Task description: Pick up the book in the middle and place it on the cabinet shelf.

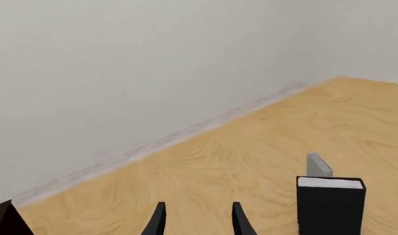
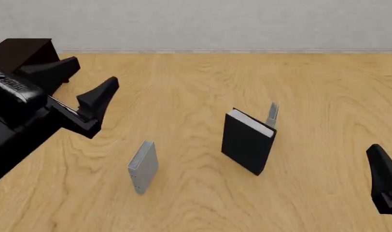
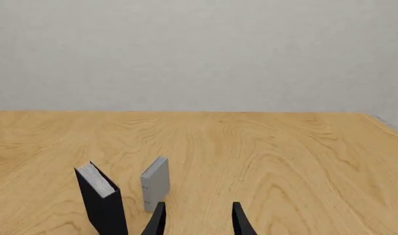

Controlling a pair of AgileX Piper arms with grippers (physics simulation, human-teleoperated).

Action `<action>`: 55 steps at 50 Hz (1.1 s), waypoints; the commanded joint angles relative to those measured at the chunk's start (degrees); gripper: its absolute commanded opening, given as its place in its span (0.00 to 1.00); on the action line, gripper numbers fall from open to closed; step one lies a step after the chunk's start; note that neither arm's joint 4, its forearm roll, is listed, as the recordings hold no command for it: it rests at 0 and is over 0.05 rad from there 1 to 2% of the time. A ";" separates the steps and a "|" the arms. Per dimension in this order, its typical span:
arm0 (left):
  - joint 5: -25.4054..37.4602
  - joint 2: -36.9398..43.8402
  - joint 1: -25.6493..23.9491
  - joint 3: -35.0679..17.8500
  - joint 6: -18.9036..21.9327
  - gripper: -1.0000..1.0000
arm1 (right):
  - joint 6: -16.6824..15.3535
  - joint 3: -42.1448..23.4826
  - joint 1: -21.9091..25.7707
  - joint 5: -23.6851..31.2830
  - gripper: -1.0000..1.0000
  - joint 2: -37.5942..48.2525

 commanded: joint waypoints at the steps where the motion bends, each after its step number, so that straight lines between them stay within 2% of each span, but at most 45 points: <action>1: -1.29 6.15 -5.85 -4.40 4.00 1.00 | 0.00 0.00 0.00 -0.03 1.00 0.03; 7: -1.17 8.96 -9.58 -6.42 7.63 1.00 | 0.00 0.00 0.00 0.21 1.00 -0.20; 15: -0.42 12.55 -11.46 -10.00 11.50 1.00 | -0.01 -0.01 0.01 0.10 1.00 -0.10; 16: -0.62 13.27 -12.39 -9.80 13.25 1.00 | 0.02 -0.01 0.00 0.10 1.00 -0.09; 18: 0.37 14.38 -13.13 -10.78 13.10 1.00 | 0.00 -0.01 0.01 0.10 1.00 -0.10; 20: -0.54 15.34 -13.97 -10.32 15.84 1.00 | 0.00 -0.01 0.01 0.09 1.00 -0.07; 21: 1.07 15.70 -14.47 -11.36 14.56 1.00 | 0.00 -0.01 0.01 0.09 1.00 -0.09; 22: 0.33 16.81 -14.99 -11.08 17.26 1.00 | 0.01 -0.01 0.01 0.09 1.00 -0.06; 23: 0.31 16.83 -15.00 -11.08 17.26 1.00 | 0.01 -0.01 0.01 0.09 1.00 -0.06; 24: 1.52 16.99 -15.36 -11.84 16.51 1.00 | 0.01 -0.01 0.01 0.10 1.00 -0.11; 26: 1.54 17.35 -16.50 -11.51 19.07 1.00 | 0.01 -0.01 0.01 0.10 1.00 -0.11; 27: 2.45 17.56 -16.55 -12.16 18.57 1.00 | 0.01 -0.01 0.01 0.10 1.00 -0.09; 30: 3.99 18.17 -17.64 -13.16 21.63 1.00 | 0.02 -0.01 0.00 0.09 1.00 -0.07; 33: 5.20 19.31 -17.48 -14.55 22.35 1.00 | -0.01 -0.01 0.01 0.09 1.00 -0.07; 34: 4.75 19.96 -17.44 -14.68 24.11 1.00 | 0.01 -0.01 0.02 0.10 1.00 -0.09; 35: 5.56 19.78 -17.38 -15.51 22.97 1.00 | 0.00 -0.01 -0.01 0.10 1.00 -0.09; 36: 6.13 20.88 -18.02 -16.05 25.49 1.00 | 0.01 -0.01 0.00 0.09 1.00 -0.06; 38: 6.92 20.96 -18.10 -16.78 24.84 1.00 | 0.00 -0.01 0.00 0.09 1.00 -0.08; 41: 7.71 23.18 -19.15 -17.82 27.91 1.00 | 0.00 -0.01 0.00 0.09 1.00 -0.07; 44: 9.92 24.28 -19.83 -19.23 27.76 1.00 | 0.00 -0.01 0.00 0.10 1.00 -0.10; 47: 11.96 25.93 -20.41 -21.09 29.95 1.00 | 0.01 -0.01 0.01 0.09 1.00 -0.07; 51: 14.29 26.70 -21.01 -22.86 30.40 1.00 | 0.00 -0.01 0.00 0.10 1.00 -0.09; 52: 15.29 27.73 -21.81 -22.85 32.44 1.00 | 0.01 -0.01 0.01 0.09 1.00 -0.07; 54: 17.46 27.81 -22.29 -24.07 31.13 1.00 | 0.00 -0.01 0.01 0.09 1.00 -0.08; 55: 17.51 27.59 -22.84 -23.72 32.20 1.00 | 0.01 -0.01 0.00 0.09 1.00 -0.07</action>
